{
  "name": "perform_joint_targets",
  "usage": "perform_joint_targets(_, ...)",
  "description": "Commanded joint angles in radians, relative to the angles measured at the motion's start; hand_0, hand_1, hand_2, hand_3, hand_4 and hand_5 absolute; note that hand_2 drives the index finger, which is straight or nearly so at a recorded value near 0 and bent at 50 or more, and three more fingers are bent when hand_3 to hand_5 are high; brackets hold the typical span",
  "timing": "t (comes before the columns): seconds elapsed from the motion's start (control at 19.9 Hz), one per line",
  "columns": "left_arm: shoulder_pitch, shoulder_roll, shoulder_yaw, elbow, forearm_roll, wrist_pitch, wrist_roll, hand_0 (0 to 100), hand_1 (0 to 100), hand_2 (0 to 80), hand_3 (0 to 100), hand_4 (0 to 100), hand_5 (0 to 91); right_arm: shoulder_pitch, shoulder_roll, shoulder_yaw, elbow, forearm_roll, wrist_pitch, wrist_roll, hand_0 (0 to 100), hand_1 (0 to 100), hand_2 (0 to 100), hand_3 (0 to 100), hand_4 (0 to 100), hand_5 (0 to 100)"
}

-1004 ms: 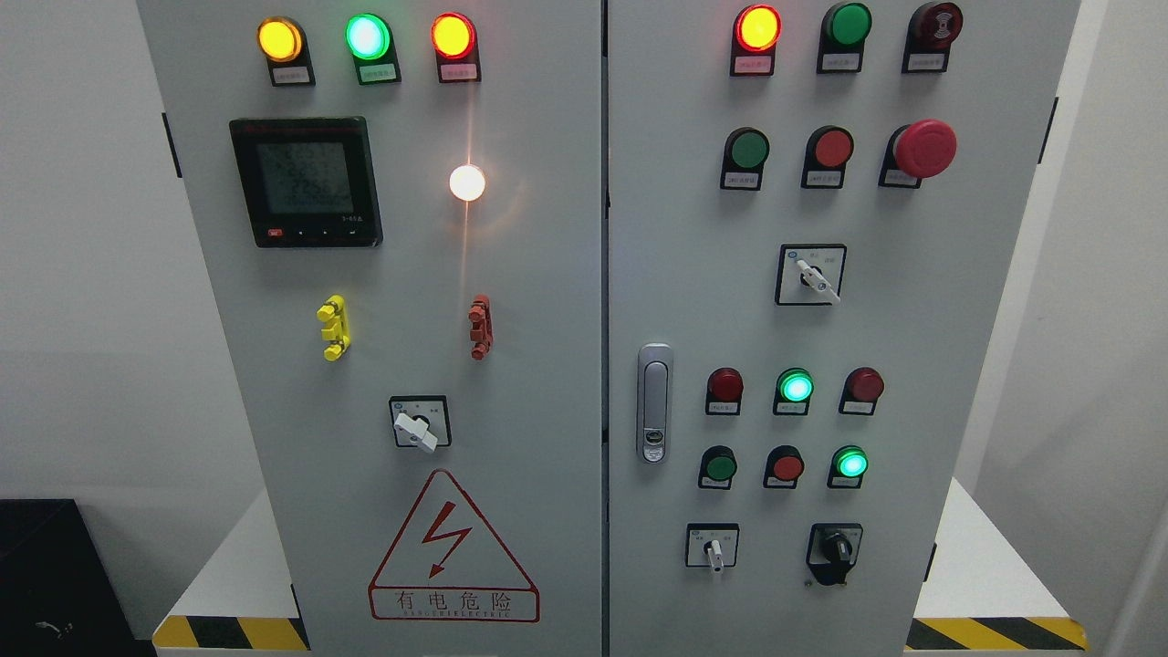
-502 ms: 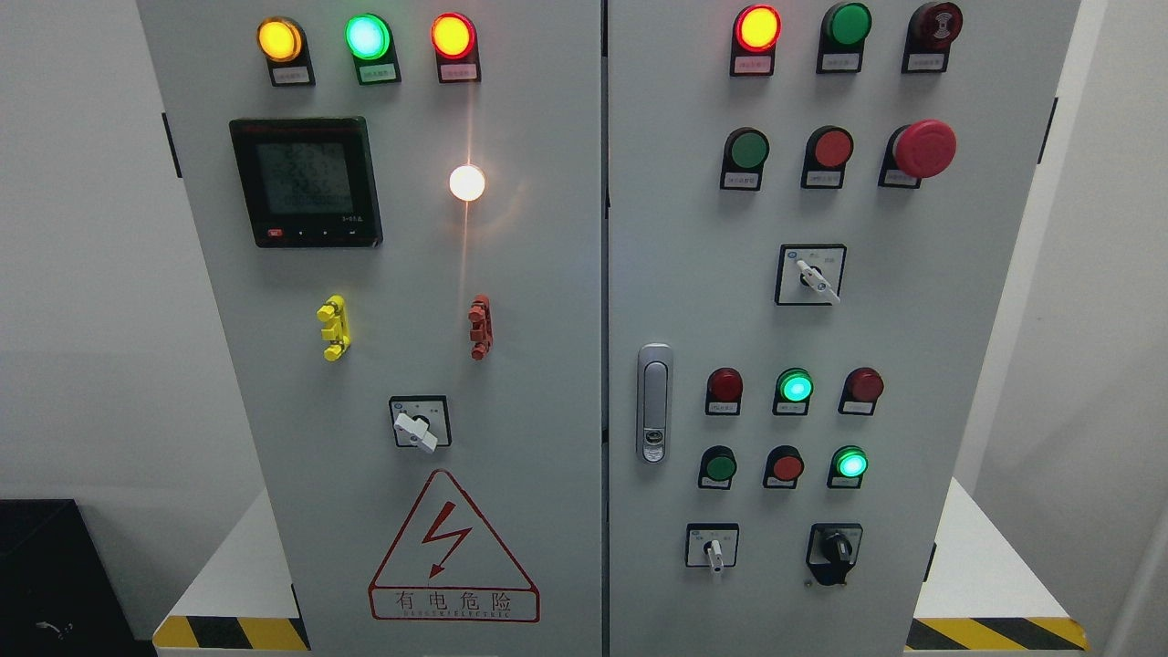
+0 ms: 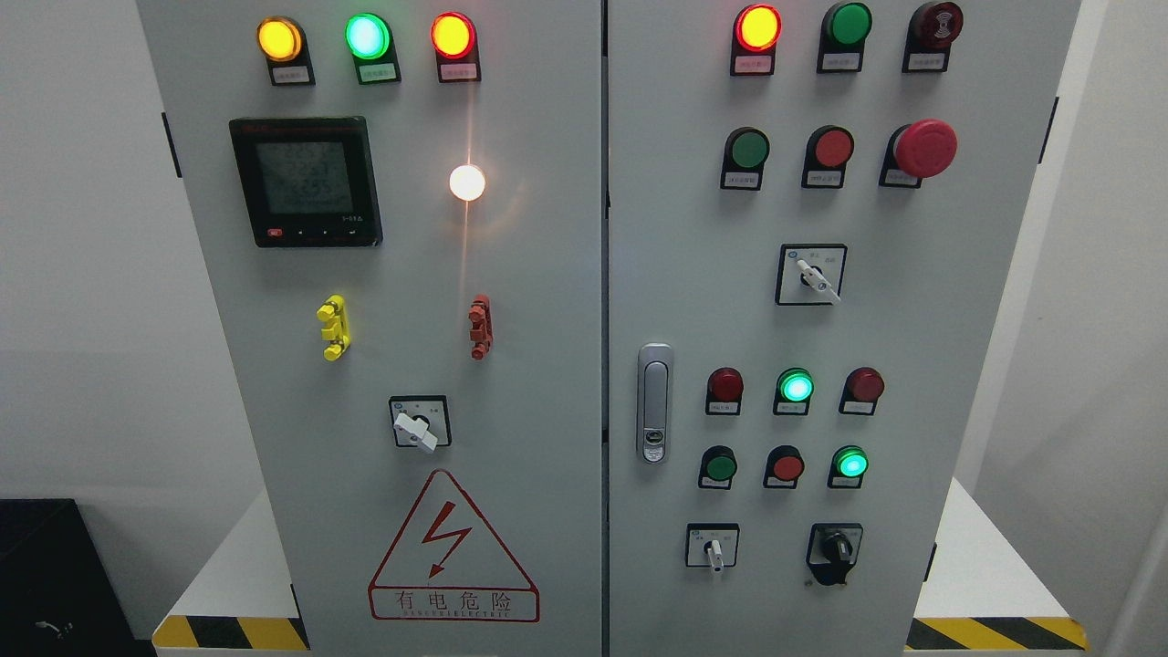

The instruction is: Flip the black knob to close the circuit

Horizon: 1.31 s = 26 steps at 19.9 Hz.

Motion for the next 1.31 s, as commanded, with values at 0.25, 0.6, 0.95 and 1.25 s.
perform_joint_targets(0.25, 0.021, 0.000, 0.000, -0.023, 0.000, -0.001, 0.000, 12, 56, 0.0, 0, 0, 0.0, -0.009, -0.013, 0.009, -0.405, 0.156, -0.004, -0.098, 0, 2, 87, 98, 84, 87)
perform_joint_targets(0.6, 0.021, 0.000, 0.000, -0.023, 0.000, -0.001, 0.000, 12, 56, 0.0, 0, 0, 0.0, -0.075, -0.002, -0.012, -0.514, 0.285, 0.031, -0.119, 0, 5, 89, 100, 88, 93)
perform_joint_targets(0.95, 0.021, 0.000, 0.000, -0.023, 0.000, -0.001, 0.000, 12, 56, 0.0, 0, 0, 0.0, -0.087, 0.007, -0.037, -0.684, 0.547, 0.037, -0.102, 0, 5, 90, 100, 91, 97)
perform_joint_targets(1.25, 0.021, 0.000, 0.000, -0.023, 0.000, -0.001, 0.000, 12, 56, 0.0, 0, 0, 0.0, -0.106, 0.005, -0.063, -0.832, 0.710, 0.060, -0.033, 0, 0, 91, 100, 92, 98)
